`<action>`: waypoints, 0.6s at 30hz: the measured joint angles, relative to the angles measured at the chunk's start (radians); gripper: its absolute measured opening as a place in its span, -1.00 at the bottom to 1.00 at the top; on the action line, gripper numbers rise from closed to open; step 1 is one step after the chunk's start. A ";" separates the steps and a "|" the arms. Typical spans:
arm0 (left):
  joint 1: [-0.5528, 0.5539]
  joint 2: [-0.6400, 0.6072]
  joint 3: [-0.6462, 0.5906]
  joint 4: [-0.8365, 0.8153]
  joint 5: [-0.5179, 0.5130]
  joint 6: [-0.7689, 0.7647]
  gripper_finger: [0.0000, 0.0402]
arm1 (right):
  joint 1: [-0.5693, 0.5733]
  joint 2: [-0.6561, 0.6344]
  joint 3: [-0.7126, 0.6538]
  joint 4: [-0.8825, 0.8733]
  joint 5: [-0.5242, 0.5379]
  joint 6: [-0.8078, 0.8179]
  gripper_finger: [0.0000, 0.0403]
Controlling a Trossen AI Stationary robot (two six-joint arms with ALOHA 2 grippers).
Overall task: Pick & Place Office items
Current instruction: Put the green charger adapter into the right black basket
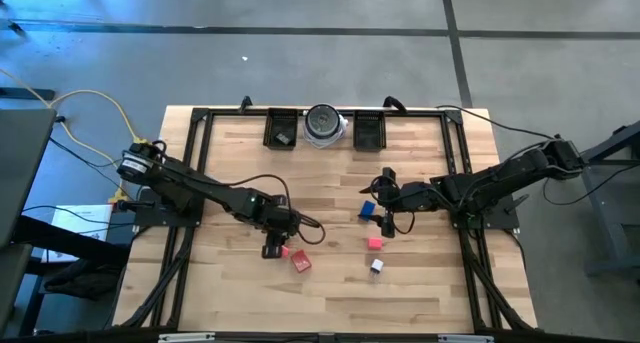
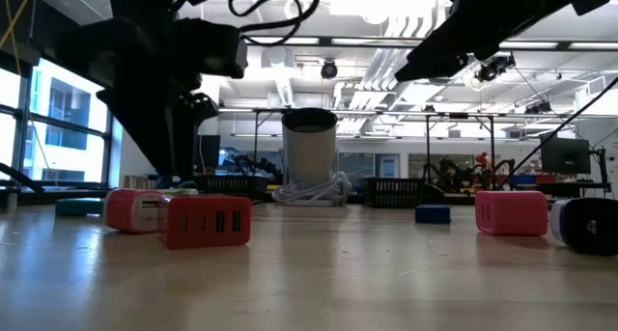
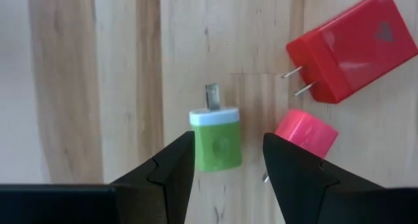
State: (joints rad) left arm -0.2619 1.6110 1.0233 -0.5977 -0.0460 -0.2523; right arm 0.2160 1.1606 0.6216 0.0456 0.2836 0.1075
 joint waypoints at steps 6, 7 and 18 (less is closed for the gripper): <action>0.000 0.048 0.000 0.008 0.010 -0.001 -0.13 | 0.000 0.000 0.000 -0.012 -0.005 0.005 0.52; 0.000 0.053 0.000 0.013 0.011 -0.003 -0.13 | 0.000 0.000 0.000 -0.012 -0.006 0.005 0.52; 0.000 0.070 0.000 0.032 0.012 -0.003 -0.13 | 0.000 0.000 0.000 -0.012 -0.026 0.006 0.52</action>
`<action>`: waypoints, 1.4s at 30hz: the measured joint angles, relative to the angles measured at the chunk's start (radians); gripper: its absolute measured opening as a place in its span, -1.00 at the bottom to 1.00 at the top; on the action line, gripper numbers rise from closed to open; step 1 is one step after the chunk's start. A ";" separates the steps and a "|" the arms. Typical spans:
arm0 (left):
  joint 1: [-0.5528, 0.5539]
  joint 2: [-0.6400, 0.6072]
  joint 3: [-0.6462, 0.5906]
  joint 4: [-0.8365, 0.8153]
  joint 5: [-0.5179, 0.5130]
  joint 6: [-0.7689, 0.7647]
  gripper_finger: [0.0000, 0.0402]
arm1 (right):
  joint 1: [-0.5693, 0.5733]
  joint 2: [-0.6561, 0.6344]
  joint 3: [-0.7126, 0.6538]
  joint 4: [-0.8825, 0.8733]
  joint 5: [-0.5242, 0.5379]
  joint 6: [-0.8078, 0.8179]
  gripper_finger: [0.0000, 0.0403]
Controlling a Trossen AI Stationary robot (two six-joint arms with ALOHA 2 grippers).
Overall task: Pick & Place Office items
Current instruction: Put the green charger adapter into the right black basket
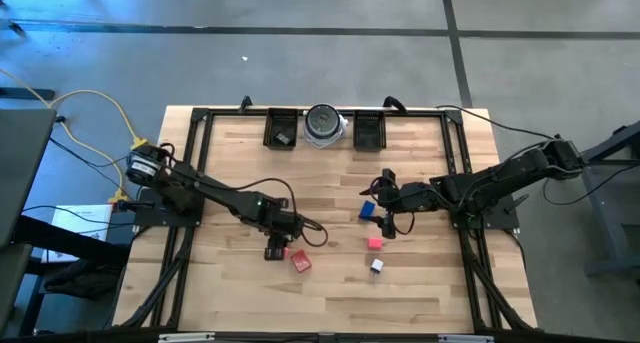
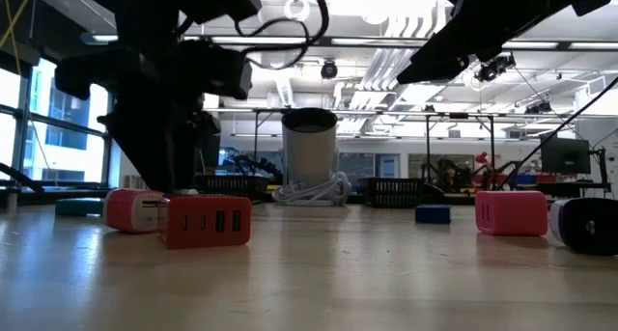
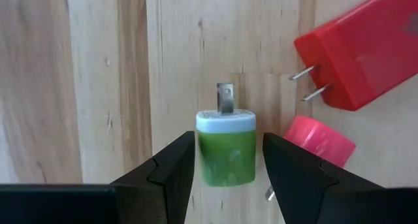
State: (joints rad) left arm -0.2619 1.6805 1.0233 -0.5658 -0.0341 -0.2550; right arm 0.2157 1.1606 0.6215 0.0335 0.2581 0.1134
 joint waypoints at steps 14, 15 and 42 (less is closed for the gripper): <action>0.010 0.019 -0.013 0.020 0.020 -0.005 -0.20 | 0.000 0.000 0.000 -0.005 0.000 0.013 0.52; 0.012 0.019 -0.014 0.019 0.020 -0.005 -0.24 | 0.000 0.000 0.000 -0.008 0.000 0.015 0.52; 0.020 0.014 -0.015 0.006 0.008 0.009 -0.40 | 0.000 0.000 0.000 -0.011 0.000 0.018 0.52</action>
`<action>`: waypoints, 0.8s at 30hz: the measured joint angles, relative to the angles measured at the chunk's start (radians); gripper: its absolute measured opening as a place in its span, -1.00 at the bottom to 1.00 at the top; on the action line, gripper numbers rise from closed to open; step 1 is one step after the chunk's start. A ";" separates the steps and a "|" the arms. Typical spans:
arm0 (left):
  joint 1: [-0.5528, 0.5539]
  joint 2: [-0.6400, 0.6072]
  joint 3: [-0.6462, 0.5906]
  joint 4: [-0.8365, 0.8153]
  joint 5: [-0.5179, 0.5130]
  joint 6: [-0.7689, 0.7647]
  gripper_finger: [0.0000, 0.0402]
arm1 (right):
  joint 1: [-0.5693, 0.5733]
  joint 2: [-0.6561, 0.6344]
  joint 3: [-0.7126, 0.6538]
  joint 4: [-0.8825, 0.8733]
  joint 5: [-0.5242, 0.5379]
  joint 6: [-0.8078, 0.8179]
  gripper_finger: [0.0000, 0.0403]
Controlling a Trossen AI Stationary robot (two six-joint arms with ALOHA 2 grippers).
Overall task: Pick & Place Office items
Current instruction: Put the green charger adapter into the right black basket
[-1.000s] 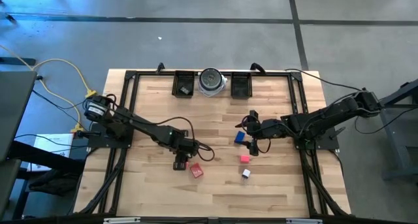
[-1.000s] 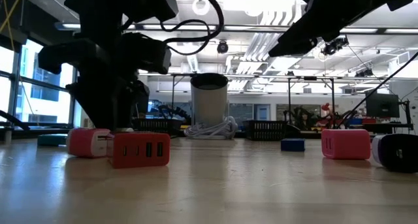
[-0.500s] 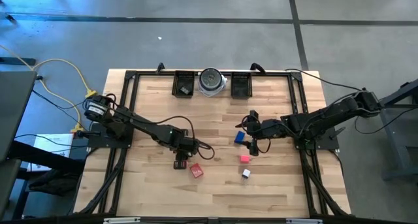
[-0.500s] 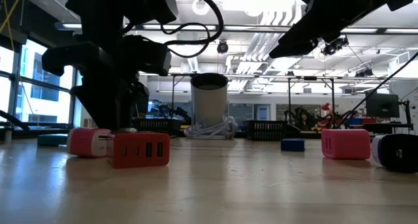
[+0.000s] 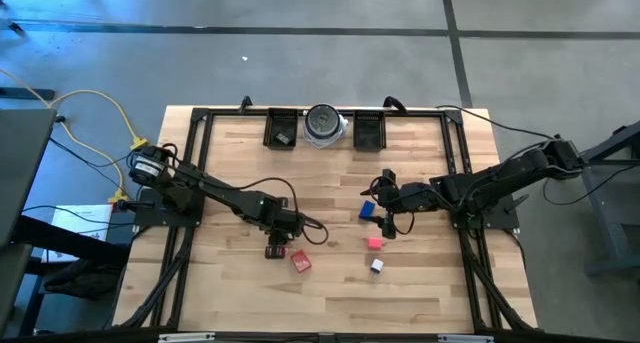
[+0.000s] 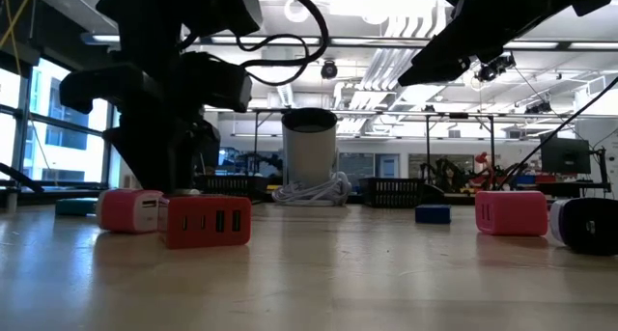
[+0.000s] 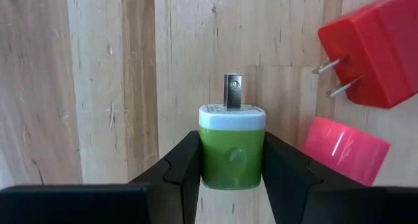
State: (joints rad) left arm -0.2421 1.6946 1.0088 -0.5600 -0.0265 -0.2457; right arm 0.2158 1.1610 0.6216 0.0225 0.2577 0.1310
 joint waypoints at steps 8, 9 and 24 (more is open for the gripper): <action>0.000 -0.049 -0.001 -0.037 -0.040 0.005 -0.40 | 0.000 0.000 0.000 0.000 0.000 0.000 0.52; 0.000 -0.060 -0.001 -0.044 -0.050 0.005 -0.40 | 0.000 0.000 0.000 0.001 0.000 0.000 0.52; 0.000 -0.264 -0.001 -0.065 -0.145 0.012 -0.40 | 0.000 0.000 0.000 0.004 0.000 -0.001 0.52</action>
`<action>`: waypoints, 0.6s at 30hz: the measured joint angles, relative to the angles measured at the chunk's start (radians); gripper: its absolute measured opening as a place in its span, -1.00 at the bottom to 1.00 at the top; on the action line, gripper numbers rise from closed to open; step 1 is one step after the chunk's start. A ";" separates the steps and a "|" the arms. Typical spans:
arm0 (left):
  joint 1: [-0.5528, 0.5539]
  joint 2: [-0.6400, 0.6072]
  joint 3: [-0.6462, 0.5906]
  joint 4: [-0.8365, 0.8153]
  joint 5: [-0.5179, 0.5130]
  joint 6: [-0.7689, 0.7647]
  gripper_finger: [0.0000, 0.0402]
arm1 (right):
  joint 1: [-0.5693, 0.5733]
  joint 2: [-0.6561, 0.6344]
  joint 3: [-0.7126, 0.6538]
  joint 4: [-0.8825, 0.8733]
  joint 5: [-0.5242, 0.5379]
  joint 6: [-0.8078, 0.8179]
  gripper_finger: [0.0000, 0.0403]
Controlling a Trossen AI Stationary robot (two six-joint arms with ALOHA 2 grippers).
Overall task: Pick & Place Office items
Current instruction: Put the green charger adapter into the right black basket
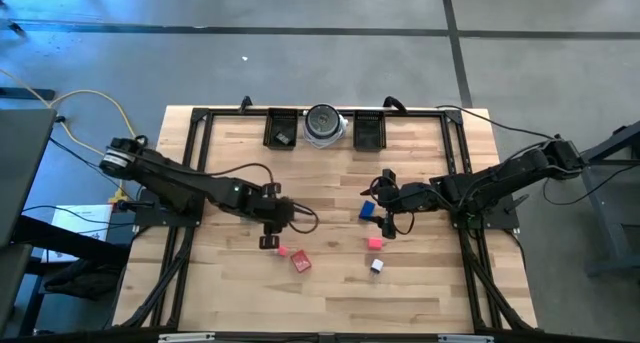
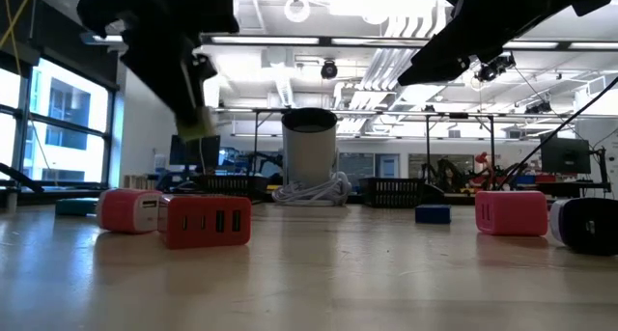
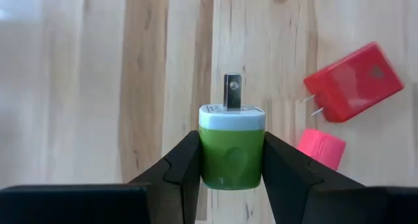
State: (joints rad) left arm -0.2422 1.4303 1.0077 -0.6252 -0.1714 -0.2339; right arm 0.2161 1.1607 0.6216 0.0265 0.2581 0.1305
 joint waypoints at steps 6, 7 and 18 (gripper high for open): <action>0.000 -0.090 0.000 0.000 -0.078 0.027 -0.40 | 0.000 0.000 0.000 0.000 0.000 -0.002 0.52; 0.000 -0.104 0.000 0.003 -0.090 0.033 -0.40 | 0.000 0.000 0.000 0.000 0.000 -0.002 0.52; 0.000 -0.208 0.000 0.189 -0.114 0.163 -0.40 | 0.000 0.000 0.000 0.000 0.000 -0.003 0.52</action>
State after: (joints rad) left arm -0.2421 1.2224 1.0080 -0.4367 -0.2859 -0.0706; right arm 0.2161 1.1610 0.6216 0.0261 0.2584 0.1276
